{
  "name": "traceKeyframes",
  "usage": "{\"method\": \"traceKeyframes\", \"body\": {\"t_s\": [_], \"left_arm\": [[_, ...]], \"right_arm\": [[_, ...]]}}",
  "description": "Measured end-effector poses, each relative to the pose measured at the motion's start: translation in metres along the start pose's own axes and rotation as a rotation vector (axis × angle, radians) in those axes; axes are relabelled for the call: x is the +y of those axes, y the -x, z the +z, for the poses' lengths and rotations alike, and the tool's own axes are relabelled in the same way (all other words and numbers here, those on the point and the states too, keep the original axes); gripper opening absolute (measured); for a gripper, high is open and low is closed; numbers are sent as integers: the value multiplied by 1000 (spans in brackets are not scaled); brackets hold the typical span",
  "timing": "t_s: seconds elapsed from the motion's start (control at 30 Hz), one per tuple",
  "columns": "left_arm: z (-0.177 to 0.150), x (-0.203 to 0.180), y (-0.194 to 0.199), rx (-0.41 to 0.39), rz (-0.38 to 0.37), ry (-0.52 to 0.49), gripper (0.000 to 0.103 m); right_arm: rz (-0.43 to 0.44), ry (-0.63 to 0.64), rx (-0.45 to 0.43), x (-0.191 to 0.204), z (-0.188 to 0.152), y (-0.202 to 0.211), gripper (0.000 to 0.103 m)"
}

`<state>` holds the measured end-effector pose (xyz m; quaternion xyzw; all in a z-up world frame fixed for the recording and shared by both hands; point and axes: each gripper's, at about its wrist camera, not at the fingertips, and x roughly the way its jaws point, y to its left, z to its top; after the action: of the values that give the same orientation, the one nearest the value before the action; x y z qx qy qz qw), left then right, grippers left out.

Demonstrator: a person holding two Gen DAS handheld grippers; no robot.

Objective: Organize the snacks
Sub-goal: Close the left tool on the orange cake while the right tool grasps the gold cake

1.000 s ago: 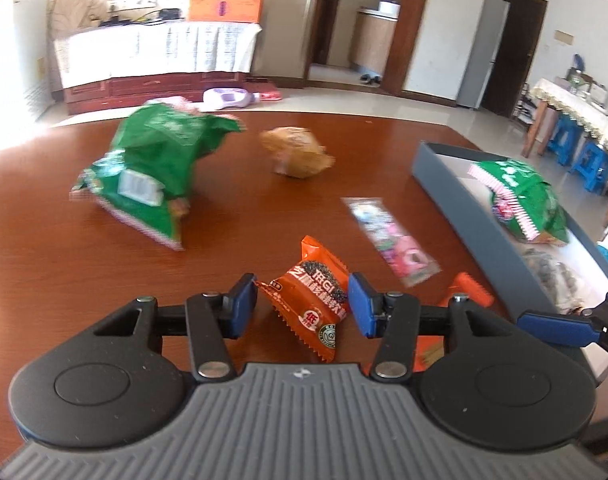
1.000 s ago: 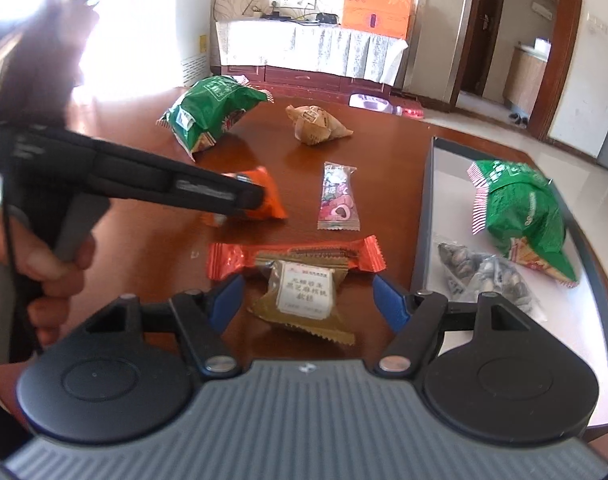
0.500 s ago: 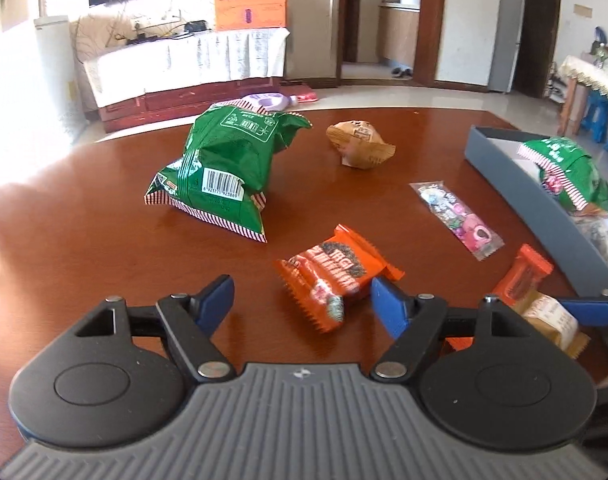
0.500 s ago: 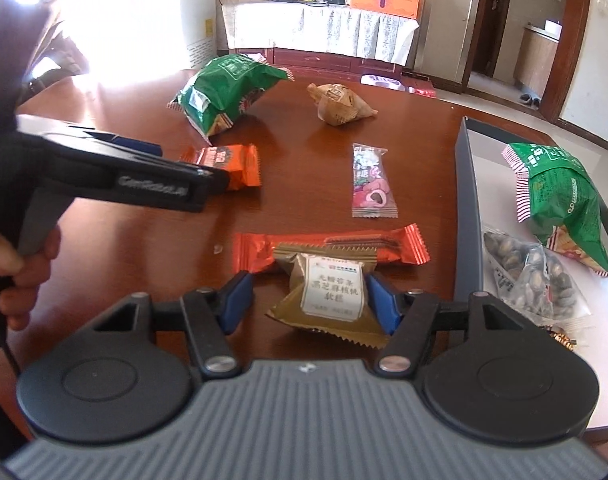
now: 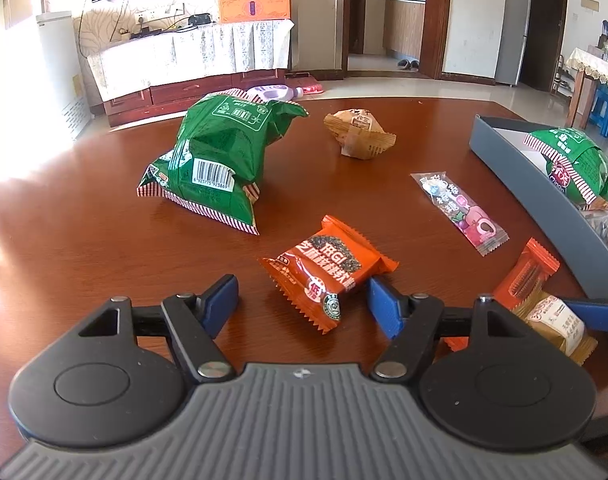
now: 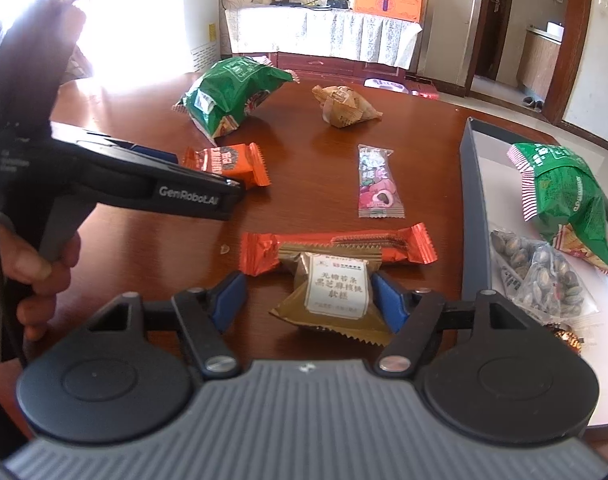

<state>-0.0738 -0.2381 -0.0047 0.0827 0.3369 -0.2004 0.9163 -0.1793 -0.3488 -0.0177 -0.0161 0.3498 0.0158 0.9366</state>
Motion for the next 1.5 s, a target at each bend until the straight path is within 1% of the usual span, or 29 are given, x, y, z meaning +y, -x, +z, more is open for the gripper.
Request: {"method": "traceKeyframes", "body": {"t_s": [0.17, 0.2, 0.27, 0.4, 0.5, 0.57, 0.63, 0.7, 0.87, 1.03, 1.1, 1.17, 1.33, 1.4, 1.43, 1.47, 1.5], "left_arm": [[1, -2, -1, 1, 5, -6, 80], [1, -2, -1, 3, 2, -5, 81], [1, -3, -2, 3, -3, -6, 81], [3, -3, -1, -18, 1, -14, 83], [5, 0, 0, -30, -25, 9, 83], [7, 1, 2, -35, -29, 25, 83], [8, 2, 3, -40, -11, 33, 83], [9, 1, 5, -49, 9, 33, 80], [12, 4, 7, -56, 56, 34, 79], [13, 6, 8, -48, 73, 34, 80], [13, 5, 8, -45, 66, 33, 81], [12, 5, 7, -37, 52, 31, 84], [6, 4, -2, 3, 13, 12, 84], [4, 6, -6, 14, -7, 18, 83], [3, 6, -5, 6, -11, 16, 80], [2, 7, -4, 2, -18, 12, 73], [3, 7, -5, -3, -30, 9, 68]], "right_arm": [[14, -37, 13, -1, 1, -2, 75], [14, -37, 14, -1, 1, -2, 77], [15, -35, 21, 1, 1, -3, 84], [6, -46, 28, 1, 2, -4, 84], [6, -45, 26, 1, 1, -4, 85], [6, -44, 26, 1, 1, -4, 85], [8, -43, 25, 2, 1, -4, 85], [8, -42, 23, 2, 1, -3, 85], [8, -41, 20, 1, 0, -3, 85], [8, -41, 19, 2, 0, -3, 86], [8, -41, 18, 2, 0, -3, 86], [8, -40, 17, 2, -1, -3, 86], [6, -40, 26, 2, 1, -3, 86], [2, -33, 24, 3, 1, -2, 86], [3, -32, 21, 3, 1, -2, 86], [5, -35, 19, 3, 0, -2, 86], [7, -38, 18, 2, 0, -2, 86]]}}
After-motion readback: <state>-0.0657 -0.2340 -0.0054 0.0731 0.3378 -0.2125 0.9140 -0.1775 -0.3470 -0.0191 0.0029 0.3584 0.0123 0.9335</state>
